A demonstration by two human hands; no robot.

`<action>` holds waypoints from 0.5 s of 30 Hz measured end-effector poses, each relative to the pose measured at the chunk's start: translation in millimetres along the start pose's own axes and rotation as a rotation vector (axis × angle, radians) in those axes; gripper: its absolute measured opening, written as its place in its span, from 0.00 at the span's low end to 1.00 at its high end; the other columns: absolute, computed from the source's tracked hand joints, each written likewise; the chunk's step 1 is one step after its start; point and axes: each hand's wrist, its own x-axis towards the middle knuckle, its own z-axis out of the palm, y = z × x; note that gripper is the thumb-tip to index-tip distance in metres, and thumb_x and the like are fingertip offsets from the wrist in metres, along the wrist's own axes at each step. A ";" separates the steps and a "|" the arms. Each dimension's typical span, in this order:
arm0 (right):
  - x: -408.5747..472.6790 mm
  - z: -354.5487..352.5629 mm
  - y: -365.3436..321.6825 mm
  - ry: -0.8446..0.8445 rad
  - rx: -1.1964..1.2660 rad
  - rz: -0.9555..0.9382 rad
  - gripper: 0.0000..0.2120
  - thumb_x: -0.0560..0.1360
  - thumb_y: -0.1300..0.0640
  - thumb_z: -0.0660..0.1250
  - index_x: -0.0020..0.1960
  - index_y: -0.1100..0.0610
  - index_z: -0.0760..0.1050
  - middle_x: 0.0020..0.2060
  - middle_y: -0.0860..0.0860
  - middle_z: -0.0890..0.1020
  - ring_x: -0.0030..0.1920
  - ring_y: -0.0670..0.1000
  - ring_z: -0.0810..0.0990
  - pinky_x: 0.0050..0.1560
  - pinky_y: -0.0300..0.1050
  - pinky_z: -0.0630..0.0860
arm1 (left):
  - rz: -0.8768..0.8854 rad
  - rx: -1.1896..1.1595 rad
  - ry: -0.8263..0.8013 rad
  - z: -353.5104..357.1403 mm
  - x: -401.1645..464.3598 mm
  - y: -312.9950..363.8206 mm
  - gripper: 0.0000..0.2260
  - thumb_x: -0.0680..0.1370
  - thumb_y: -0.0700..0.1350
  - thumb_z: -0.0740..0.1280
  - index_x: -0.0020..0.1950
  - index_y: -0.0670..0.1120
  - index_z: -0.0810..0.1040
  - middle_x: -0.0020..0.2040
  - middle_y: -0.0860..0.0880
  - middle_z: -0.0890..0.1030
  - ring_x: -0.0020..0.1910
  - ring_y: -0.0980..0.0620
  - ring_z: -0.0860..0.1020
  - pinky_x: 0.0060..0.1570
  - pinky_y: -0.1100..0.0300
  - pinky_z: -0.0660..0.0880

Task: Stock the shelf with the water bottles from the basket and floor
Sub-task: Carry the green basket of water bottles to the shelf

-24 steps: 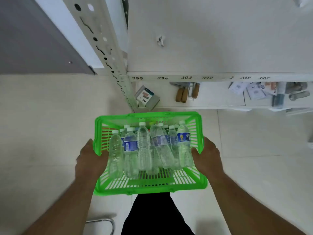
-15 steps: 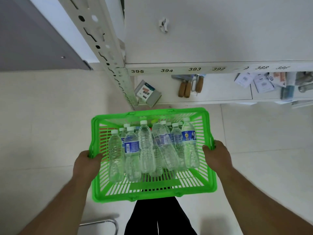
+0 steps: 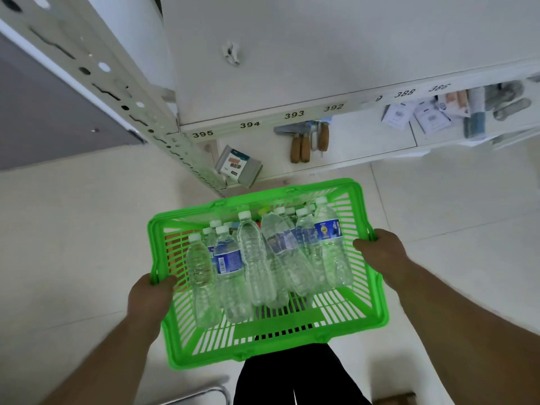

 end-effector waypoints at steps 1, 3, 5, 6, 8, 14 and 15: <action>-7.0 -9.5 3.7 0.008 0.013 0.003 0.09 0.69 0.56 0.72 0.37 0.59 0.75 0.30 0.54 0.76 0.31 0.54 0.74 0.32 0.43 0.69 | 0.022 0.006 -0.011 -2.6 -6.8 5.3 0.06 0.75 0.44 0.71 0.49 0.44 0.78 0.38 0.44 0.79 0.34 0.45 0.76 0.32 0.58 0.70; -22.5 -30.3 11.5 0.033 0.045 0.012 0.08 0.69 0.56 0.72 0.37 0.59 0.77 0.29 0.53 0.77 0.30 0.54 0.75 0.31 0.43 0.69 | 0.080 0.027 -0.035 -7.2 -20.8 21.0 0.06 0.75 0.44 0.70 0.50 0.44 0.79 0.39 0.45 0.80 0.36 0.46 0.77 0.33 0.58 0.70; -37.6 -52.7 20.6 0.059 0.084 0.028 0.07 0.68 0.56 0.73 0.38 0.59 0.77 0.29 0.53 0.78 0.30 0.53 0.76 0.31 0.42 0.70 | 0.139 0.052 -0.058 -8.1 -36.1 40.0 0.06 0.75 0.44 0.71 0.50 0.44 0.79 0.38 0.46 0.80 0.36 0.47 0.77 0.32 0.59 0.70; -45.3 -64.5 27.2 0.070 0.103 0.039 0.08 0.68 0.56 0.73 0.38 0.59 0.77 0.29 0.53 0.78 0.29 0.53 0.76 0.31 0.42 0.70 | 0.170 0.070 -0.071 -7.1 -44.2 50.1 0.06 0.75 0.44 0.71 0.50 0.43 0.79 0.38 0.46 0.80 0.36 0.47 0.77 0.33 0.58 0.71; -62.0 -88.3 45.7 0.095 0.142 0.075 0.08 0.68 0.56 0.73 0.39 0.60 0.78 0.28 0.53 0.77 0.28 0.53 0.75 0.30 0.41 0.70 | 0.223 0.116 -0.114 -2.1 -61.8 69.9 0.07 0.74 0.44 0.72 0.49 0.43 0.80 0.38 0.44 0.81 0.37 0.44 0.78 0.37 0.54 0.74; -99.8 -156.4 118.5 0.214 0.291 0.197 0.08 0.68 0.56 0.73 0.39 0.60 0.78 0.25 0.53 0.76 0.27 0.54 0.75 0.29 0.41 0.69 | 0.414 0.320 -0.225 37.2 -132.8 137.9 0.17 0.63 0.55 0.67 0.43 0.44 0.79 0.37 0.42 0.81 0.39 0.40 0.79 0.43 0.49 0.77; -103.1 -167.4 132.2 0.230 0.317 0.216 0.08 0.68 0.56 0.73 0.39 0.60 0.78 0.26 0.54 0.76 0.27 0.54 0.75 0.30 0.41 0.69 | 0.454 0.358 -0.240 48.0 -144.9 148.6 0.17 0.63 0.55 0.66 0.43 0.44 0.79 0.36 0.42 0.80 0.38 0.41 0.79 0.40 0.51 0.75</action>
